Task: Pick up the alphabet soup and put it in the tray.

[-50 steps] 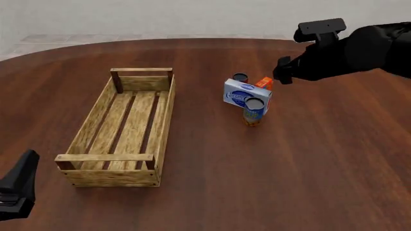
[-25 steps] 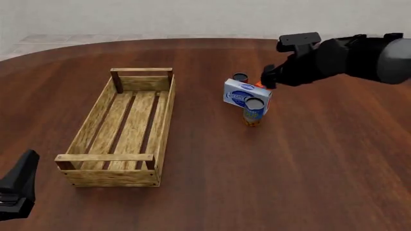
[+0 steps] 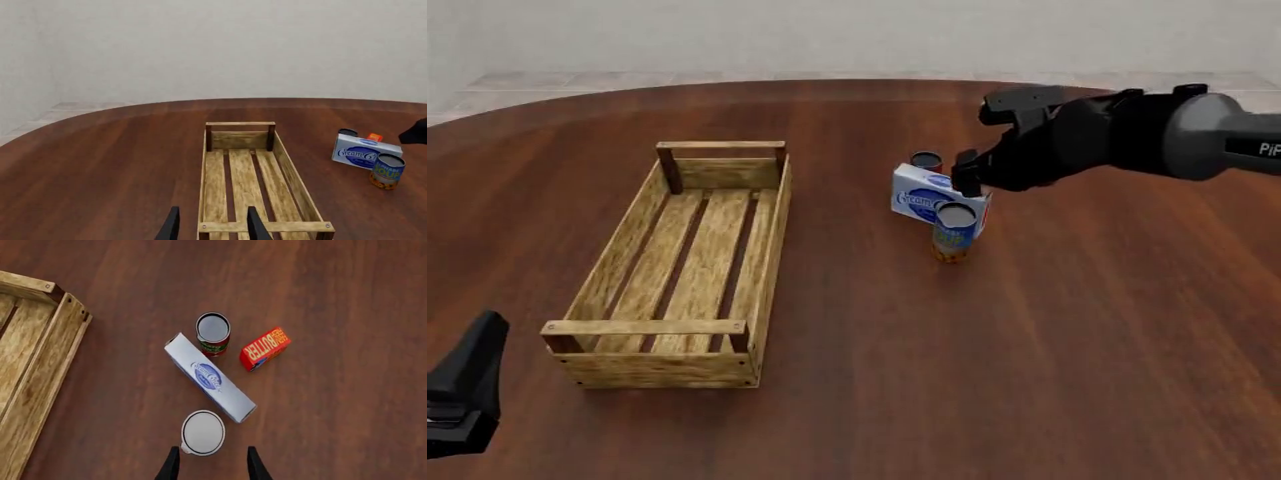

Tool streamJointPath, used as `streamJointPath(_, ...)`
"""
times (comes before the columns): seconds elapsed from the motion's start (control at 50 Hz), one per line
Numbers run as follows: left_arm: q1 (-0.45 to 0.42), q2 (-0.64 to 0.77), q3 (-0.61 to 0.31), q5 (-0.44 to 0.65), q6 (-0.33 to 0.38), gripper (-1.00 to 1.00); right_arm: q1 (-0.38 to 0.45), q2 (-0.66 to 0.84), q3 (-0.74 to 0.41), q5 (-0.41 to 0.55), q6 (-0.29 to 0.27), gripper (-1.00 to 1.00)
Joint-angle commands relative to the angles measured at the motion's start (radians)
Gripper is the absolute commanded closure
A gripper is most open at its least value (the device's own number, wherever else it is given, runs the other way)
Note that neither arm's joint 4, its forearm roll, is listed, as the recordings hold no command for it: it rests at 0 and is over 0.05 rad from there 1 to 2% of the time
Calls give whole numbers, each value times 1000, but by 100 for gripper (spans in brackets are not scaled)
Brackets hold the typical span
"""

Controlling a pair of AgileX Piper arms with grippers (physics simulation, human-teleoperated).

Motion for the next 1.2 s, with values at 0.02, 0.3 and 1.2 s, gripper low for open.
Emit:
streamJointPath(0.02, 0, 0, 0, 0, 0, -100, 15, 19, -8, -3, 5, -100)
streamJointPath(0.3, 0, 0, 0, 0, 0, -100, 14, 54, -31, -5, -1, -100)
streamJointPath(1.2, 0, 0, 0, 0, 0, -100, 22, 202, -48, -73, 38, -100)
